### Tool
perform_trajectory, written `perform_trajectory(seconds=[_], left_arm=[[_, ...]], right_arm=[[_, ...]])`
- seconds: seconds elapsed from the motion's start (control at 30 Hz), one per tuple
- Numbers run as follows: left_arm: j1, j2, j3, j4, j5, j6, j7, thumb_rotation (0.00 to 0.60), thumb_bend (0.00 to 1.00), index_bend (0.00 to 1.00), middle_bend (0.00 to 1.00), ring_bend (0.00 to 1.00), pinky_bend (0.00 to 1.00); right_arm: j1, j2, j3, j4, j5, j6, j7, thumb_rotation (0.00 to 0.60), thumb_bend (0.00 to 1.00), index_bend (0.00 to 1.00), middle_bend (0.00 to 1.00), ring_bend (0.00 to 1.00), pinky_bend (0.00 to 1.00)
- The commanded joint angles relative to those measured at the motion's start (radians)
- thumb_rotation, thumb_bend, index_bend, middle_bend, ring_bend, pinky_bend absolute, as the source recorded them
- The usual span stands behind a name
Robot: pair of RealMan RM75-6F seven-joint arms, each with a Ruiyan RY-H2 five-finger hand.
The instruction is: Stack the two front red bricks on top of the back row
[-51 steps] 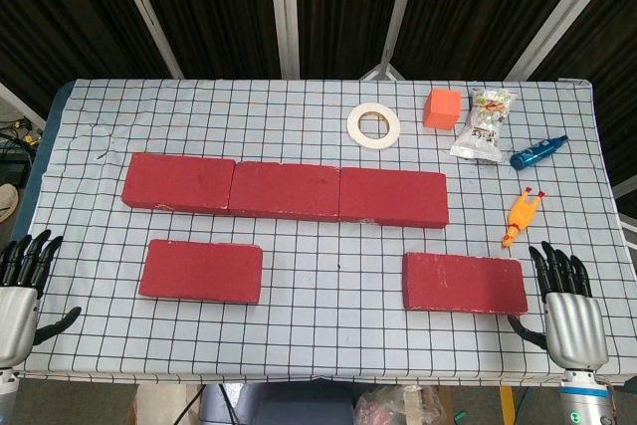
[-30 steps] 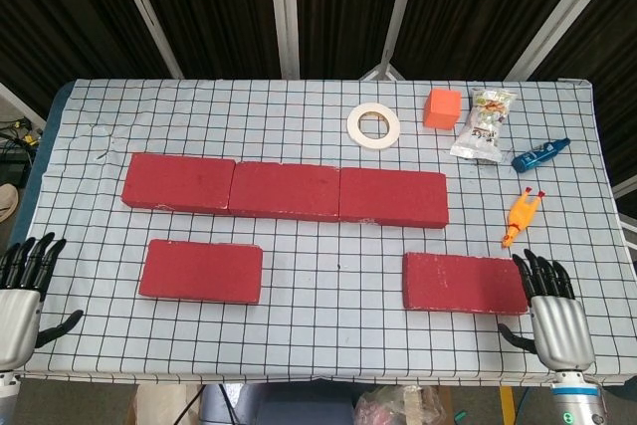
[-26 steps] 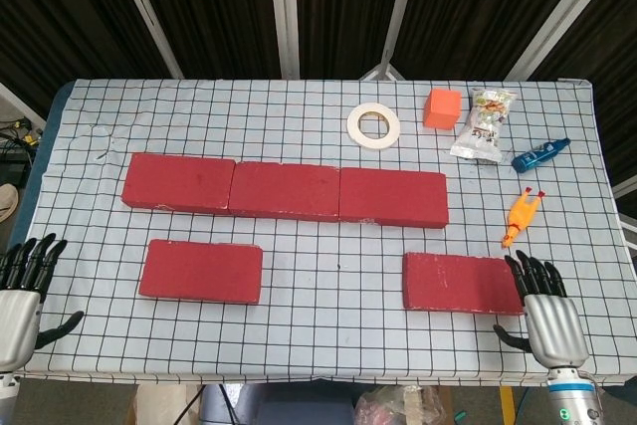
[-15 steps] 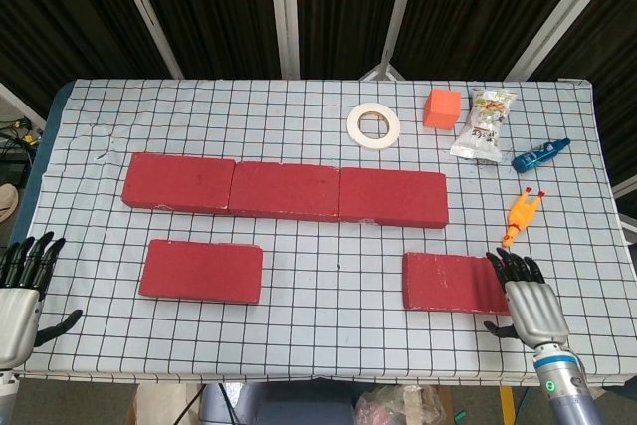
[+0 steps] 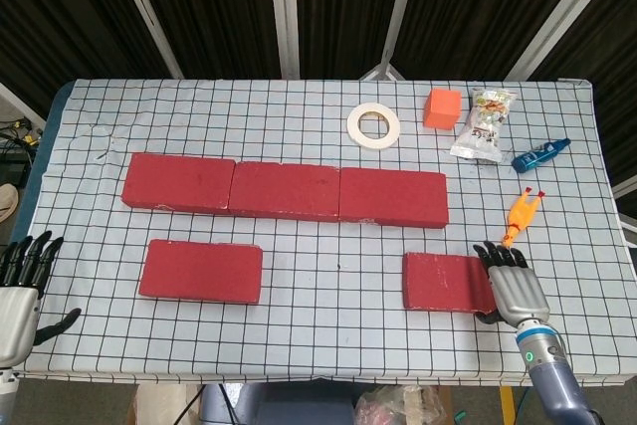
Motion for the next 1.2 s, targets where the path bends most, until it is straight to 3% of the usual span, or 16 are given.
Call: perform_trajectory(seconds=[0.03,0.4,1.2], left_arm=[[0.000,0.001,-0.001,-0.001,-0.002,0.000,-0.001,0.600,0.00,0.05,0.02,0.00,0.05],[-0.003,0.000,-0.002,-0.002,-0.010,-0.008,0.004,0.600,0.00,0.05,0.02,0.00,0.05],[-0.012,0.007,-0.014,0.000,-0.041,-0.019,-0.017,0.600,0.00,0.05,0.02,0.00,0.05]], right_arm=[[0.022,-0.007,-0.010,-0.004,0.035,0.006,-0.022,0.600,0.18,0.00,0.00,0.00,0.00],[0.081,-0.047,-0.036,0.010,0.126,0.014,-0.058,0.600,0.18,0.00,0.00,0.00,0.00],[0.146,-0.121,-0.067,0.038,0.175,0.091,-0.096,0.600,0.18,0.00,0.00,0.00,0.00]])
